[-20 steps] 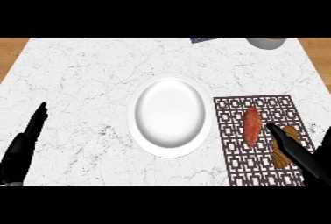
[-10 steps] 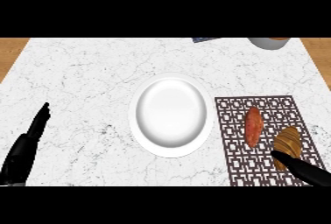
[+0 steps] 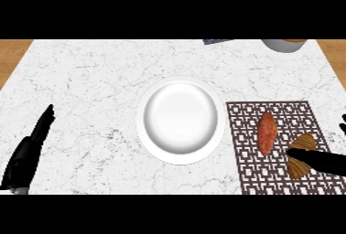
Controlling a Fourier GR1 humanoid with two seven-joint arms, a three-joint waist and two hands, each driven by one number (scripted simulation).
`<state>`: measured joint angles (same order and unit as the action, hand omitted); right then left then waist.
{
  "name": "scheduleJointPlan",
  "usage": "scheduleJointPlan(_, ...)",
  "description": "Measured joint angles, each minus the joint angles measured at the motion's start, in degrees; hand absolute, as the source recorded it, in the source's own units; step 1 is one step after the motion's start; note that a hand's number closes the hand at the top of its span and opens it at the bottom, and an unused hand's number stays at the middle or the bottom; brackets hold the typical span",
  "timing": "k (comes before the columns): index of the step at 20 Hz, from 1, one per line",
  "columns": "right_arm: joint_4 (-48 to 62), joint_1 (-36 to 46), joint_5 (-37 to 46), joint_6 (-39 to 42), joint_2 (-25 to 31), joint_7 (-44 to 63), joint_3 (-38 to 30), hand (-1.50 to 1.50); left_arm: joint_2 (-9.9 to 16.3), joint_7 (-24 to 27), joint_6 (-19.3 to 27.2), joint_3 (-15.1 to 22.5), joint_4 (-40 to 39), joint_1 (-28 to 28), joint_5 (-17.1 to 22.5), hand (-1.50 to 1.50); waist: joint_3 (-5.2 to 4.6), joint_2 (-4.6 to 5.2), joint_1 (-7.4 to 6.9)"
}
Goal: Pick the sweet potato from the placemat and place it in the plate
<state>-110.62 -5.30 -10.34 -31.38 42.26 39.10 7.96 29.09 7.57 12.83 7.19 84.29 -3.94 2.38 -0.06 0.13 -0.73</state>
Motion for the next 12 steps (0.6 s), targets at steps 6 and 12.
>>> scheduleJointPlan(6, 7.0, 4.8, -1.0, 9.3, 0.5, 2.8, 2.3, -1.5, -0.3, 1.0, -1.7, -1.3, -0.5, -0.7, -0.2, 0.0, 0.05, -0.02, 0.05)
scheduleJointPlan(12, 16.4, 8.7, -0.4, 18.4, -2.0, 0.1, 3.4, -1.5, -2.2, 1.1, -1.8, -2.2, -1.1, -0.2, -1.9, 0.0, 0.08, -0.04, 0.26)
